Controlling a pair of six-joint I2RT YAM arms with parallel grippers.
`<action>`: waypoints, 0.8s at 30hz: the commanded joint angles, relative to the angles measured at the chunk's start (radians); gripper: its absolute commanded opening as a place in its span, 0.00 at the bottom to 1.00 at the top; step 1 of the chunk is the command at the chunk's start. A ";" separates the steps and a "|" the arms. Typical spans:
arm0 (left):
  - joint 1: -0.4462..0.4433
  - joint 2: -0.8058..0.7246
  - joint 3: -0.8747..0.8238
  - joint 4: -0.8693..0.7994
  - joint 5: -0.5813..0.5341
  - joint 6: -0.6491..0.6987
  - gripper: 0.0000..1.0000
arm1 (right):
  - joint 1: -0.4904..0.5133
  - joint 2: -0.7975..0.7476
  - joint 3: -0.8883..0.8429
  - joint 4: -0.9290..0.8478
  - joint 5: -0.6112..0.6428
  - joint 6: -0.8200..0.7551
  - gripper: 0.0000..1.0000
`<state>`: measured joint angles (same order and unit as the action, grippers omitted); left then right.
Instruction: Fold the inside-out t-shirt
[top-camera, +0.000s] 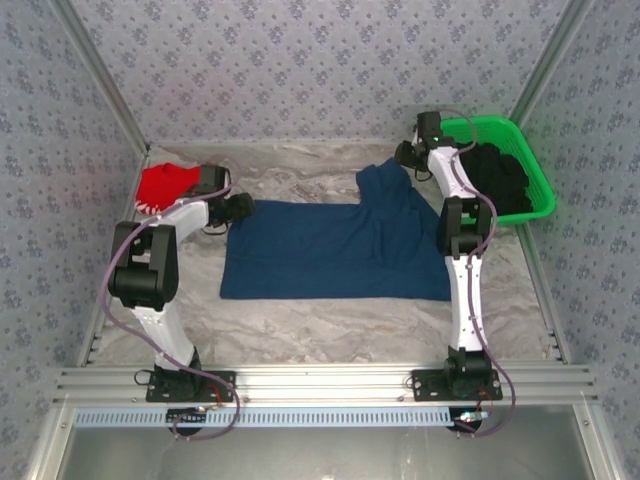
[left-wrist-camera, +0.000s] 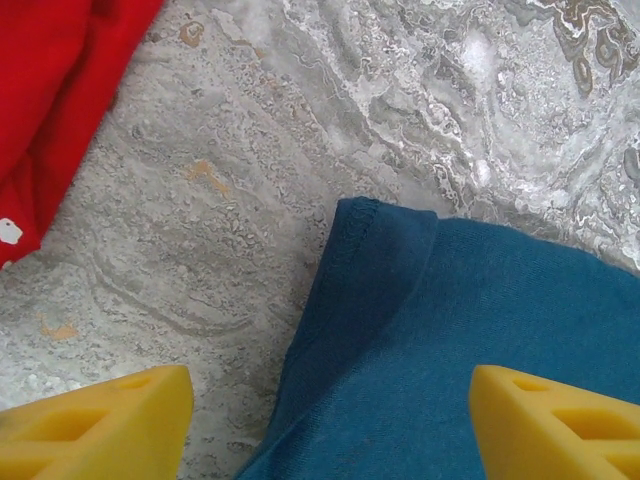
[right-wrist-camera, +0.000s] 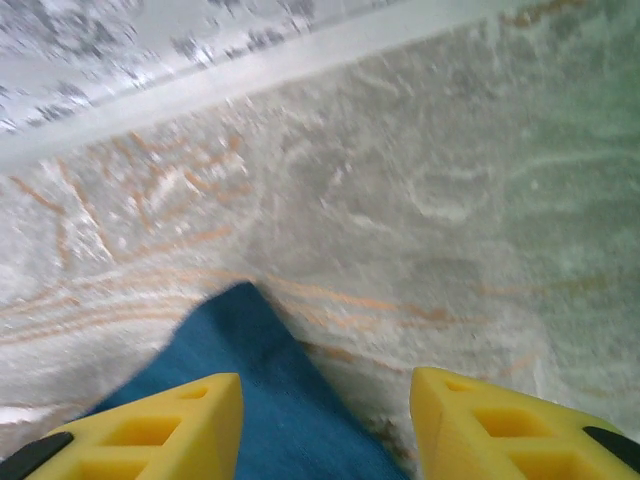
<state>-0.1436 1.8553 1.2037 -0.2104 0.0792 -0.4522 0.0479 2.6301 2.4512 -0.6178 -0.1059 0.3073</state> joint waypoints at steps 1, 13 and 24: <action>0.008 0.010 0.036 -0.016 0.013 0.025 0.73 | -0.001 0.050 0.054 0.012 -0.060 0.050 0.50; 0.010 0.012 0.034 -0.013 0.030 0.023 0.73 | 0.023 0.126 0.133 0.021 -0.033 0.063 0.52; 0.016 0.020 0.037 0.002 0.049 0.017 0.73 | 0.020 0.163 0.186 -0.041 0.001 0.080 0.20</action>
<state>-0.1364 1.8557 1.2156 -0.2127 0.1032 -0.4450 0.0715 2.7701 2.5969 -0.6239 -0.1196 0.3767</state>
